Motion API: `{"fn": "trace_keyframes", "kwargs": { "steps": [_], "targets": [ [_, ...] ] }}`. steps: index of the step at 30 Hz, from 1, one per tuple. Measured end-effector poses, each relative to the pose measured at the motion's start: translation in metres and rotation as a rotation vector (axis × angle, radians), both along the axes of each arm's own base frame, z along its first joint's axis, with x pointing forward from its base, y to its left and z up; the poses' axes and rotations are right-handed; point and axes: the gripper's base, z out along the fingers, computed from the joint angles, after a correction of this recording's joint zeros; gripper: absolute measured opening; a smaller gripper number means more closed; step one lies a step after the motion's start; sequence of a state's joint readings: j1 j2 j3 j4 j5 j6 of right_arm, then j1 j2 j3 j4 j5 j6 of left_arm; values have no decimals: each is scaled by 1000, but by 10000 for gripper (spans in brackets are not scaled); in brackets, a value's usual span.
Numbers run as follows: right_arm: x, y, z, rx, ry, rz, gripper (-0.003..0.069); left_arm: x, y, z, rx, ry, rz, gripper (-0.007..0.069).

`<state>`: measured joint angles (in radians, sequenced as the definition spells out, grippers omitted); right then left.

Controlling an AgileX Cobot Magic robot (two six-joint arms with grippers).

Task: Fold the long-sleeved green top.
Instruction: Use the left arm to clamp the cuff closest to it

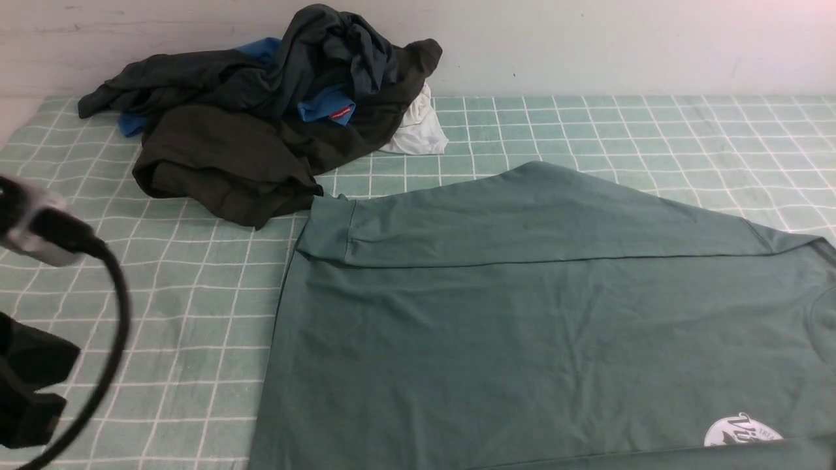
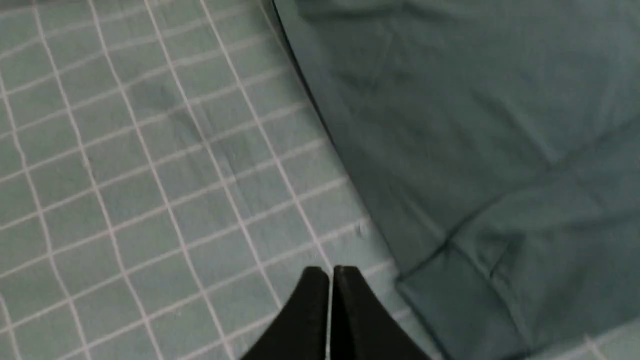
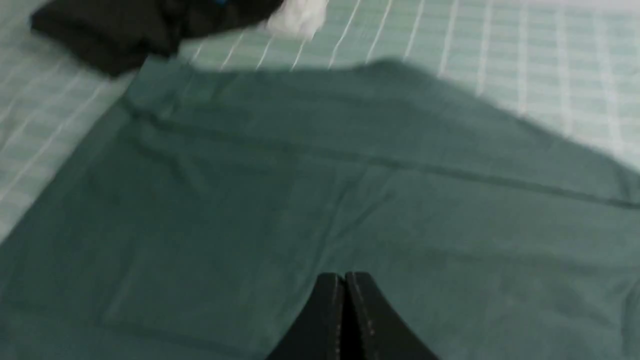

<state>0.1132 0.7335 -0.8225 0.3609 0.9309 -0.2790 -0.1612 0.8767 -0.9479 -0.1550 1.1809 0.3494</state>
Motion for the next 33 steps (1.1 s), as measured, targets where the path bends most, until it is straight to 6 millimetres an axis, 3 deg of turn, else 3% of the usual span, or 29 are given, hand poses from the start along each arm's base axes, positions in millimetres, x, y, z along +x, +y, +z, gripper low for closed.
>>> {"fn": "trace_keyframes", "kwargs": {
  "steps": [6, 11, 14, 20, 28, 33],
  "targets": [
    [8, 25, -34, -157, 411, 243, -13, 27, -47, -39, 164, 239, -266, 73],
    [5, 27, -54, -230, 492, 253, -13, 35, -79, -64, 226, 350, -395, 162],
    [3, 19, -70, -307, 541, 190, -13, 42, -101, -91, 287, 455, -462, 259],
    [7, 4, -75, -398, 547, 21, -13, 49, -131, -128, 368, 504, -552, 367],
    [7, 3, -75, -389, 551, -15, -13, 59, -152, -170, 451, 526, -607, 379],
    [7, 3, -75, -383, 553, -14, -13, 71, -154, -182, 502, 451, -571, 379]
  ]
}}
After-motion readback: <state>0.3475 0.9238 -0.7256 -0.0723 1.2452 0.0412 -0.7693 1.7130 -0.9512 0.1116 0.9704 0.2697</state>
